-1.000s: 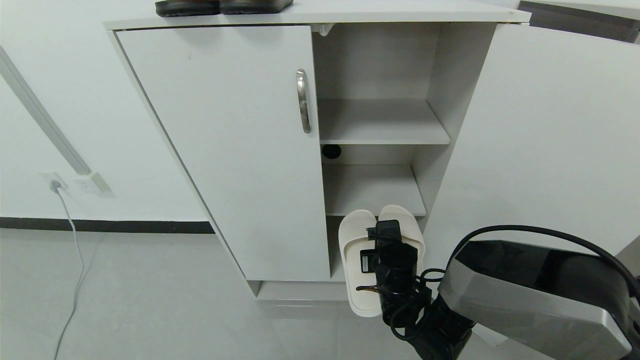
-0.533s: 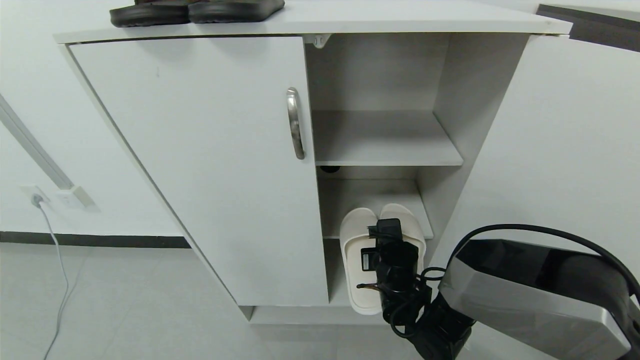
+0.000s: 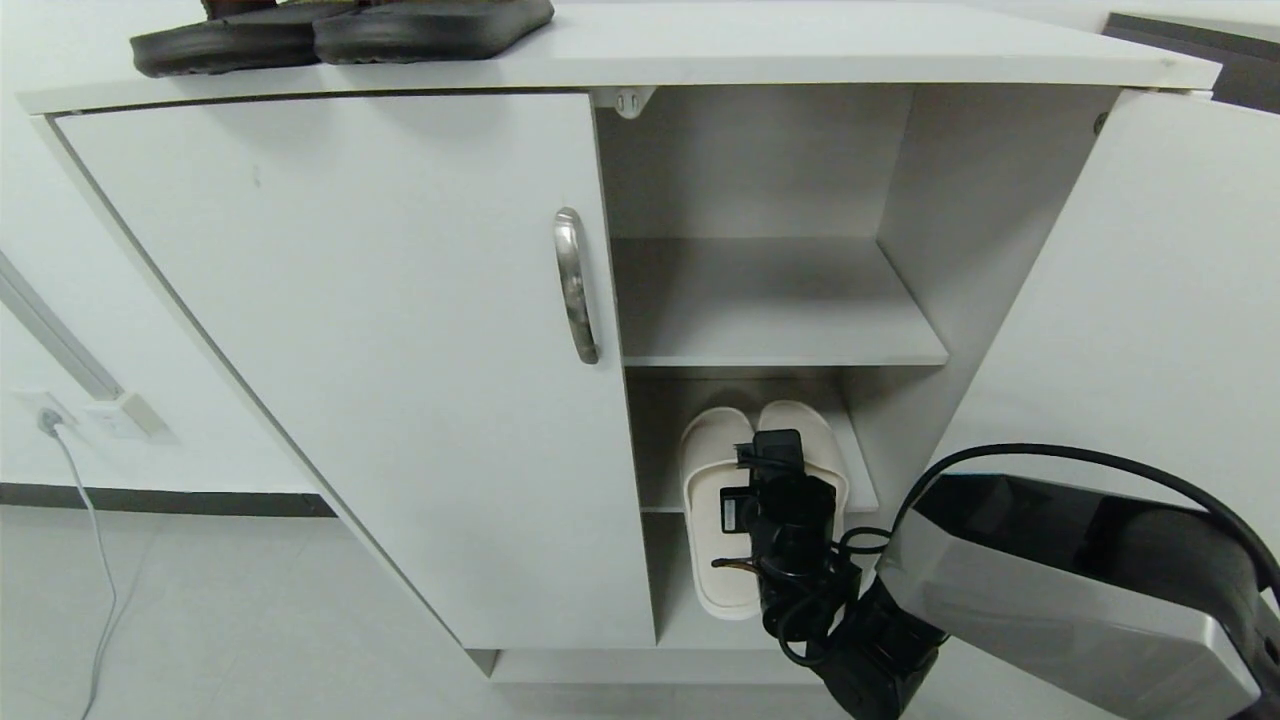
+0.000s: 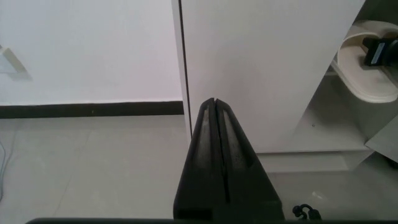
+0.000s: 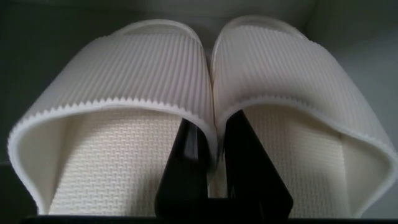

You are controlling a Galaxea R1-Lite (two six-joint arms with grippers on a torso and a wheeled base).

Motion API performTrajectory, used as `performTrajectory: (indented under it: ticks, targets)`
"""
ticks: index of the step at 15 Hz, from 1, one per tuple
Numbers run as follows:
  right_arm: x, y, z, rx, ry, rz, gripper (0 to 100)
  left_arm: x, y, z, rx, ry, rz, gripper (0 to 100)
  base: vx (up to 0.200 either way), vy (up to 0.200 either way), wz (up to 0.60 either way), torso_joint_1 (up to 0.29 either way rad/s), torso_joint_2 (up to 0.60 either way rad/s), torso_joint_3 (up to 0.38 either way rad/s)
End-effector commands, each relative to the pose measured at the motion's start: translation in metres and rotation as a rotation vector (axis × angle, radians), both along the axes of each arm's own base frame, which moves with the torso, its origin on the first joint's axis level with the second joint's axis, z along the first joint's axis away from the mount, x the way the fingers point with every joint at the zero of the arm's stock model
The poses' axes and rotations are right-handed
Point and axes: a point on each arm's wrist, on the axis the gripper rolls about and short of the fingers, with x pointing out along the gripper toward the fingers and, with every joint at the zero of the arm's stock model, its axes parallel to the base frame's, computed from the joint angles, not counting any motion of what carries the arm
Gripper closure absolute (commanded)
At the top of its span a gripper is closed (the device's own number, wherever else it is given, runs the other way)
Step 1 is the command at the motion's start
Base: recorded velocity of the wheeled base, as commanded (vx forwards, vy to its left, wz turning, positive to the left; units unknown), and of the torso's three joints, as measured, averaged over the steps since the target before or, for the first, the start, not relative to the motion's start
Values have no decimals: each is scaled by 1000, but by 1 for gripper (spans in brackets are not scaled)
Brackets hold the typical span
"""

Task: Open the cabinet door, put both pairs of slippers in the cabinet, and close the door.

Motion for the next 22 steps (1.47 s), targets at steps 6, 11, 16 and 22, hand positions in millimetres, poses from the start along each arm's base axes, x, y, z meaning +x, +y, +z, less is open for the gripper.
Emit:
performTrajectory:
  ticks: [6,11,16,22]
  targets:
    - [31,1,14,23,49,-22,100,0,0,0,1,0,1,100,0,0,0,0,0,0]
    - [66,-1,13,27,82,-27,100,0,0,0,-1,0,1,100,0,0,0,0,0,0]
    - [93,-1,19,29,73,-56,100,0,0,0,-1,0,1,100,0,0,0,0,0,0]
    - [105,-6,19,21,76,-35,100,0,0,0,-1,0,1,100,0,0,0,0,0,0]
